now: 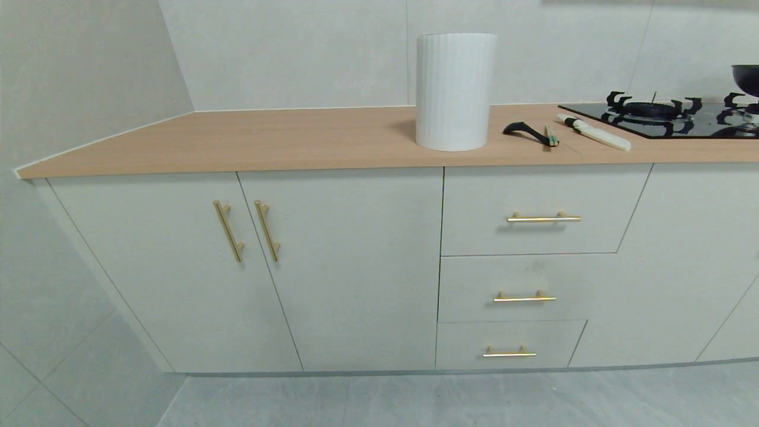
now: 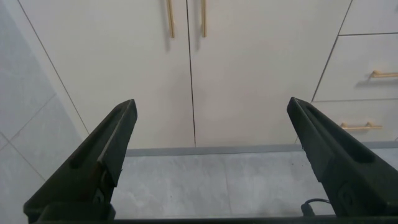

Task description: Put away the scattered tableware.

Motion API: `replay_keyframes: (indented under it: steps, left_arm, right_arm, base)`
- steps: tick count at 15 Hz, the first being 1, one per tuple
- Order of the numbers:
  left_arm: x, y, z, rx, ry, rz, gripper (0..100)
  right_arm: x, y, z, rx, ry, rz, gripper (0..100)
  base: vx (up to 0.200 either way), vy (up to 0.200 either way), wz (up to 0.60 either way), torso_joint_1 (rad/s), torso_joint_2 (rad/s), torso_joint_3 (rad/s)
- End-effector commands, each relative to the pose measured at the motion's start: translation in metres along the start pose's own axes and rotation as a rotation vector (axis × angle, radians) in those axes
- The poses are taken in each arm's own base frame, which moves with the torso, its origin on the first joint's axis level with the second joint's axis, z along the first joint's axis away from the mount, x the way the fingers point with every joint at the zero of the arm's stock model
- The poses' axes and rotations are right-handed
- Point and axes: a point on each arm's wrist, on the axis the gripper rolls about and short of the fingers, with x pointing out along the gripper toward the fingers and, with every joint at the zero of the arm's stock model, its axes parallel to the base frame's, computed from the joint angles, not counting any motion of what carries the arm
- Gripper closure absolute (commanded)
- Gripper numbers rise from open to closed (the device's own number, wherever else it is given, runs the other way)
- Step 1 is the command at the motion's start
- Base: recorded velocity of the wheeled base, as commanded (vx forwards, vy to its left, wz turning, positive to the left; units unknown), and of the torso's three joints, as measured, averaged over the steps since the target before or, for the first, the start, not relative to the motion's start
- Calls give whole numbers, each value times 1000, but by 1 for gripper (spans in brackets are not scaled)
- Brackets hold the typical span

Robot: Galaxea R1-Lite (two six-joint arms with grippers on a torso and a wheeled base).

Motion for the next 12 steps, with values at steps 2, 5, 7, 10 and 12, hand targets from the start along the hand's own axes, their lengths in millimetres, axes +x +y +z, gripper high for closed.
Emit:
replay_keyframes:
  steps: [2, 5, 7, 10, 12]
  left_arm:
    - [0, 0, 0, 0, 0, 1, 0]
    - [0, 0, 0, 0, 0, 1, 0]
    - [0, 0, 0, 0, 0, 1, 0]
    - [0, 0, 0, 0, 0, 1, 0]
    - [0, 0, 0, 0, 0, 1, 0]
  right_arm:
    - [9, 0, 16, 6, 54, 26, 0]
    - [38, 0, 48, 4, 195, 83, 0]
    - [74, 0, 68, 12, 310, 108, 0]
    - [125, 3, 89, 16, 369, 153, 0]
    - [155, 5, 94, 13, 388, 159, 0]
  base:
    - [0, 0, 0, 0, 0, 0]
    - [0, 0, 0, 0, 0, 0]
    - [0, 0, 0, 0, 0, 0]
    - [0, 0, 0, 0, 0, 0]
    - [0, 0, 0, 0, 0, 0]
